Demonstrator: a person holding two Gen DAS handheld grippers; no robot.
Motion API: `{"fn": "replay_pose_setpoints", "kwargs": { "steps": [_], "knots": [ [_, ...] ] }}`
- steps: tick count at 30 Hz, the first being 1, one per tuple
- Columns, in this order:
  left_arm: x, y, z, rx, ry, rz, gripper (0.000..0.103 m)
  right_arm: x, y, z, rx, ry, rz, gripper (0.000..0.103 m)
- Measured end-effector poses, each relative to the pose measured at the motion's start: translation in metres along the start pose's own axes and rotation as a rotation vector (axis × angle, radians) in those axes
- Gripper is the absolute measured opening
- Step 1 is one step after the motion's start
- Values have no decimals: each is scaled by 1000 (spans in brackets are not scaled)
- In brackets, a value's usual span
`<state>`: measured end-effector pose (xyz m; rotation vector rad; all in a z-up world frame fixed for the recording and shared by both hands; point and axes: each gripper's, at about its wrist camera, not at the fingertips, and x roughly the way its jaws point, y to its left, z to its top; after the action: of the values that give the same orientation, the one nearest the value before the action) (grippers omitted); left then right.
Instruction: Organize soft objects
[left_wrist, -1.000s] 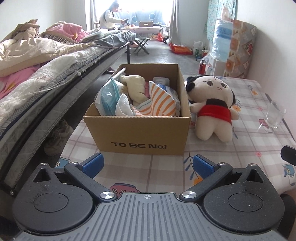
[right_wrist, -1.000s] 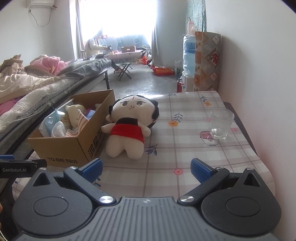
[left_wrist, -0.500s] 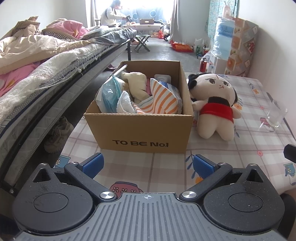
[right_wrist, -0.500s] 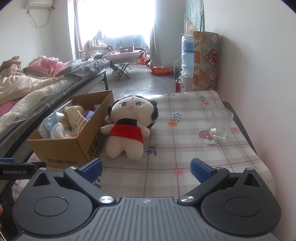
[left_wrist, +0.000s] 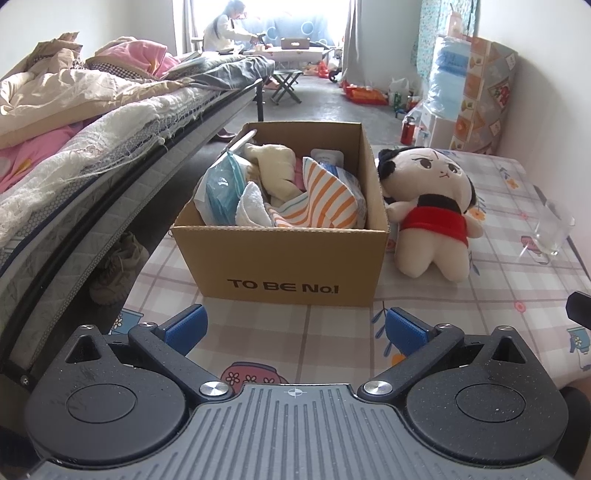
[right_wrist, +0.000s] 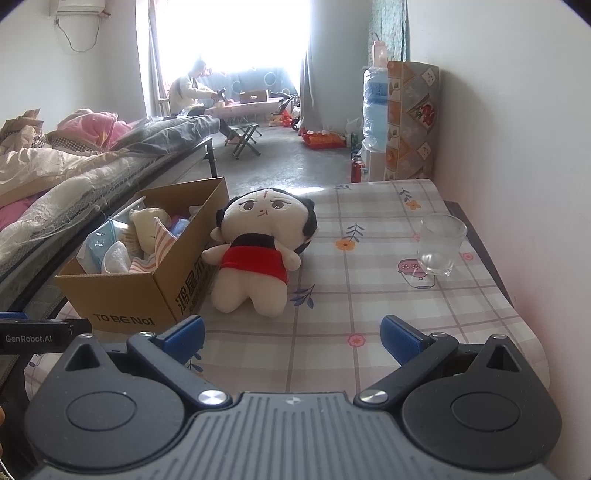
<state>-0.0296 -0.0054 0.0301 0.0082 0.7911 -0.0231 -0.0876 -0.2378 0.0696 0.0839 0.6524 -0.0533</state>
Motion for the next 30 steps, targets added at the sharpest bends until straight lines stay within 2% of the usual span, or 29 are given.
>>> {"fn": "replay_pose_setpoints", "kwargs": {
  "steps": [30],
  "knots": [
    [12,2,5,4,27,24,103,13,-3,3,17,15,-2,103]
  ]
}}
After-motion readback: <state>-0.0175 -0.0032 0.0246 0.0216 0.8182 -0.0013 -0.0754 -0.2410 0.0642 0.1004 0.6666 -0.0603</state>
